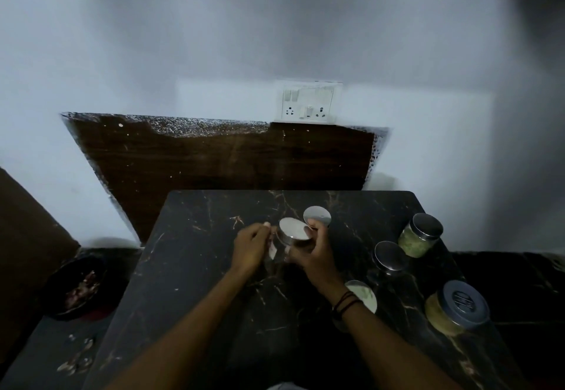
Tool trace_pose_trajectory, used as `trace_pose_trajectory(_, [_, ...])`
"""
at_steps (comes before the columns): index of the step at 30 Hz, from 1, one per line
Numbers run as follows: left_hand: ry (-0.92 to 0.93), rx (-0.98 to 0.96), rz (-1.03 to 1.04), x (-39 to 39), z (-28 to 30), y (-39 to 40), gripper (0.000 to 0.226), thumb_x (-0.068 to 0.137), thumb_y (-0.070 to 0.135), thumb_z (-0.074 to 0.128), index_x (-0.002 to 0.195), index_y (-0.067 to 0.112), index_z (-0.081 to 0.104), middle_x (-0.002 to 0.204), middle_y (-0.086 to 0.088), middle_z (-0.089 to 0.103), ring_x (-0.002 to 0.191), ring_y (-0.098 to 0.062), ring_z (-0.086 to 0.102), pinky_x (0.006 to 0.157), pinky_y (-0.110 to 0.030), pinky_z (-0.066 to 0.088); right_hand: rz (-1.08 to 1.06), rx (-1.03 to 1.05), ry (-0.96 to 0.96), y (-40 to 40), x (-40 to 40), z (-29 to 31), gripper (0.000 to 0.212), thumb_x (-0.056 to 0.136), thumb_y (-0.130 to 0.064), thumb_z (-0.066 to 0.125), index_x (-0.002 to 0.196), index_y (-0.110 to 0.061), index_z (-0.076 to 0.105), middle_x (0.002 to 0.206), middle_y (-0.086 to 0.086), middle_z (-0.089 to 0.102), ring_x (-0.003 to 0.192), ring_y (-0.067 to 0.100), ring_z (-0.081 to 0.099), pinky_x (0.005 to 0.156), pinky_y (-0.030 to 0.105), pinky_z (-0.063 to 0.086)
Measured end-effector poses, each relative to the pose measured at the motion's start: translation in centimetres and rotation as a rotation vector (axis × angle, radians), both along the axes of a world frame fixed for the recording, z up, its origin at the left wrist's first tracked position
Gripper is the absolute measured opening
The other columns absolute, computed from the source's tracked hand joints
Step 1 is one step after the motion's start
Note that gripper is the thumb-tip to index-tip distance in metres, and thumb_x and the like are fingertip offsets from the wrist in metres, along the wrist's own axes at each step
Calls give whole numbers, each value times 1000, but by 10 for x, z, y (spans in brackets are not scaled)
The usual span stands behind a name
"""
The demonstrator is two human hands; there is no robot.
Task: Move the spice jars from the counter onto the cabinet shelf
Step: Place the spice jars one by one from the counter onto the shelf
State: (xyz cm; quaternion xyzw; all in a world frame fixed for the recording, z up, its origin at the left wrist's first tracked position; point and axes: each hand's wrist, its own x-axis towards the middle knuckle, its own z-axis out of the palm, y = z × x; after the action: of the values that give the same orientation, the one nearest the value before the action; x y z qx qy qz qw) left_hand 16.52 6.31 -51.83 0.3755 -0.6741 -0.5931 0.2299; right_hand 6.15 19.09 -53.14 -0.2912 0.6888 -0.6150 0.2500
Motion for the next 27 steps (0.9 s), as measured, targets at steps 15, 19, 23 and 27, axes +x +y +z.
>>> trace_pose_trajectory(15, [409,238,-179,-13,98,9,49,84,38,58,118,4,63,115,-25,68,99,-34,69,78,-37,59,79,-438,-419,-20,-32,106,34,90,-12,43,123,-12,51,104,16,65,83,25,68,68,35,56])
trace_pose_trajectory(19, [490,147,-142,-29,140,1,46,84,37,58,113,3,66,109,-26,70,96,-35,67,78,-39,55,45,-447,-262,-31,-44,146,26,90,-18,49,116,-12,51,101,9,70,83,22,71,65,32,57])
trace_pose_trajectory(23, [590,40,-111,-52,209,-13,42,86,40,58,111,9,70,108,-23,73,97,-34,69,83,-43,54,83,-507,-90,-47,-62,221,14,99,-18,48,111,-22,54,96,0,75,84,17,73,63,25,56])
trace_pose_trajectory(27, [658,-132,-76,-68,292,-26,36,87,49,61,107,21,71,98,-4,76,91,-20,69,74,-32,56,120,-536,114,-56,-72,307,20,97,-34,50,114,-40,57,117,0,68,102,19,69,78,33,57])
